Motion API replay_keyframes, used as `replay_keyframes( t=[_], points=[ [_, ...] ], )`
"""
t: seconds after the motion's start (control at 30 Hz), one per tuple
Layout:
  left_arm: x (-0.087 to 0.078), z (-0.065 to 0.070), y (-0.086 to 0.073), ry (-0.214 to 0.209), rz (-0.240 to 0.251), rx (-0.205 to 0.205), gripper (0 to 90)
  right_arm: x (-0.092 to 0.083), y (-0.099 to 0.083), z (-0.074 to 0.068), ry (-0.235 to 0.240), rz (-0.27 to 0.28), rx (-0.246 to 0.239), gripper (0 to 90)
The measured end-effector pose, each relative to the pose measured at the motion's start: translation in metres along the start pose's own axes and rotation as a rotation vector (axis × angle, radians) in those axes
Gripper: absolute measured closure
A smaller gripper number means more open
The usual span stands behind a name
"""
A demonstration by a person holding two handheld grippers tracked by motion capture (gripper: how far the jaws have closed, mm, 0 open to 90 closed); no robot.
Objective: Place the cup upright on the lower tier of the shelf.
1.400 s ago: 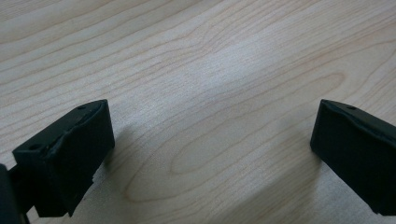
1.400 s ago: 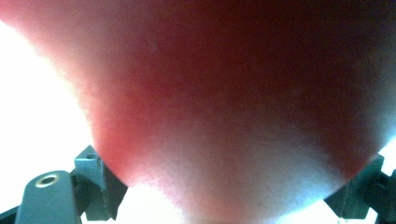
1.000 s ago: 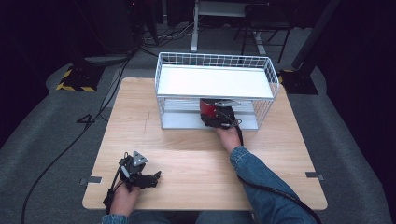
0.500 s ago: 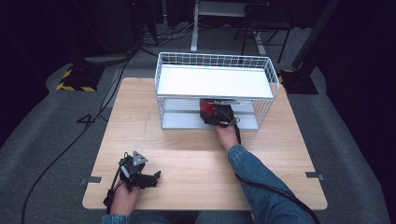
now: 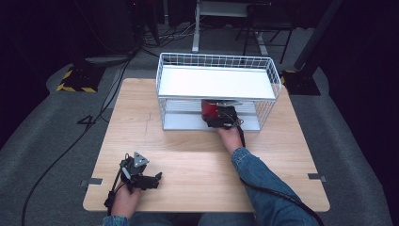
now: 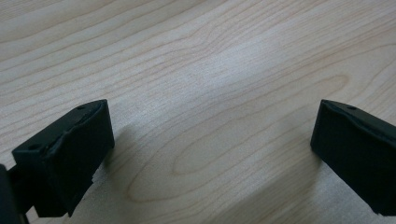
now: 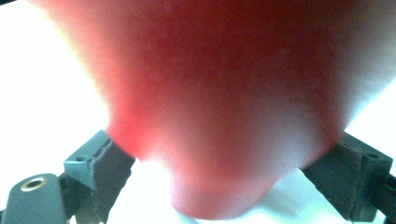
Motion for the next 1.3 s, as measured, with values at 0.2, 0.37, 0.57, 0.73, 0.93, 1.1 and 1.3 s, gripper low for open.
replay_keyframes(
  t=[0.2,0.37,0.57,0.73,0.93,1.1,1.3],
  points=[
    [0.000,0.000,0.000,0.000,0.000,0.000,0.0,-0.012,-0.003,0.000,0.000,0.004,-0.034,10.8],
    [0.000,0.000,0.000,0.002,-0.002,-0.003,0.0,-0.034,-0.010,-0.005,0.024,0.009,-0.056,9.4],
    [0.001,-0.001,0.001,0.010,0.000,-0.018,0.0,-0.061,-0.014,-0.011,0.073,0.030,-0.050,9.2],
    [0.001,-0.002,0.001,0.009,-0.001,-0.018,0.0,-0.083,-0.017,-0.014,0.099,0.030,-0.050,9.2],
    [0.002,-0.003,0.002,0.009,0.000,-0.014,0.0,-0.115,-0.019,-0.011,0.116,0.036,-0.050,9.2],
    [0.002,-0.003,0.002,0.008,-0.001,-0.014,0.0,-0.146,-0.024,-0.003,0.106,0.027,-0.068,9.3],
    [0.002,-0.003,0.002,0.009,-0.001,-0.013,0.0,-0.174,-0.034,0.006,0.115,0.023,-0.051,9.3]
  ],
)
Point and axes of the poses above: each handheld gripper's, and its own axes: x roughly forward along the jaws, y roughly out of its top, z roughly to its right, the point moved 7 cm from there along x, roughly forward along the jaws, and after that the axes turned 8 degrees about x, right-handed, at the moved point
